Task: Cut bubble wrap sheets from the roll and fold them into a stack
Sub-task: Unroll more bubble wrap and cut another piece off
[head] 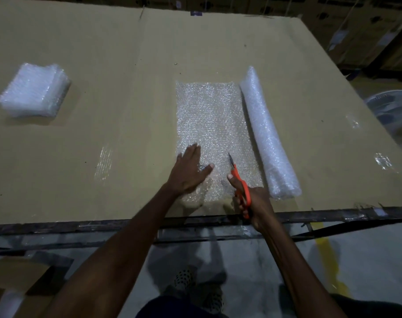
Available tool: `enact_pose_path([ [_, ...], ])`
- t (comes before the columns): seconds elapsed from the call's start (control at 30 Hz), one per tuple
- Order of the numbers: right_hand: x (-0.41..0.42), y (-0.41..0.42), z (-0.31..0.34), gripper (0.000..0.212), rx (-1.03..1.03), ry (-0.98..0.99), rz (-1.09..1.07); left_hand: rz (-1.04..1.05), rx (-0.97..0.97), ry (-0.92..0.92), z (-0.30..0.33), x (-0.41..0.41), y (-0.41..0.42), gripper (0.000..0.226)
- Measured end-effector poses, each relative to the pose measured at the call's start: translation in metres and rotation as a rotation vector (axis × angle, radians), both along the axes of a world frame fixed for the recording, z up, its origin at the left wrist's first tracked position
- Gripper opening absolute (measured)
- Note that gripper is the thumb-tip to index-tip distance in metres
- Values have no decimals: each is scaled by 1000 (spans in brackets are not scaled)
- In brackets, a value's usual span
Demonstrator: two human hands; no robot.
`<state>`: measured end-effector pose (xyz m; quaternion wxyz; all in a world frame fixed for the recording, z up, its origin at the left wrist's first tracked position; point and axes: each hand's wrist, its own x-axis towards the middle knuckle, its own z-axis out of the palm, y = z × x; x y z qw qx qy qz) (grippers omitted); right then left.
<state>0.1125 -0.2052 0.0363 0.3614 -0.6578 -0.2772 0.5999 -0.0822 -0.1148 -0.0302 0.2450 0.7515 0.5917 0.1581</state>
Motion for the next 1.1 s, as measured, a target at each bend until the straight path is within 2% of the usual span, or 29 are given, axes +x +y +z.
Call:
enact_pose_path([
  [0.13, 0, 0, 1, 49, 9, 6, -12, 12, 101, 55, 4, -4, 28, 73],
  [0.37, 2, 5, 3, 49, -28, -20, 9, -30, 110, 187, -16, -3, 43, 75],
  [0.73, 3, 5, -4, 56, -8, -50, -37, -15, 161, 213, -22, -2, 41, 76],
  [1.1, 1, 12, -5, 50, -7, 3, -23, -7, 148, 216, -22, -2, 41, 73],
])
